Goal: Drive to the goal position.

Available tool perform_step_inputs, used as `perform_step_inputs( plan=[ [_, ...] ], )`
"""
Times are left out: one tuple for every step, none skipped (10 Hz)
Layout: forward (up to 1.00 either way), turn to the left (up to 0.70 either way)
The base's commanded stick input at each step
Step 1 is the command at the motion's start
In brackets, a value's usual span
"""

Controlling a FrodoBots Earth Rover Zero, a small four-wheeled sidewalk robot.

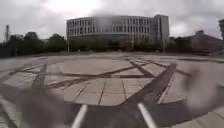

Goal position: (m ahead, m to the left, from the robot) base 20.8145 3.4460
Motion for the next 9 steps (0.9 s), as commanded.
perform_step_inputs(
  plan=[
    [1.0, -0.27],
    [1.0, -0.02],
    [1.0, 0.0],
    [1.0, 0.0],
    [1.0, 0.0],
    [1.0, 0.0],
    [1.0, -0.19],
    [1.0, -0.27],
    [1.0, -0.27]
  ],
)
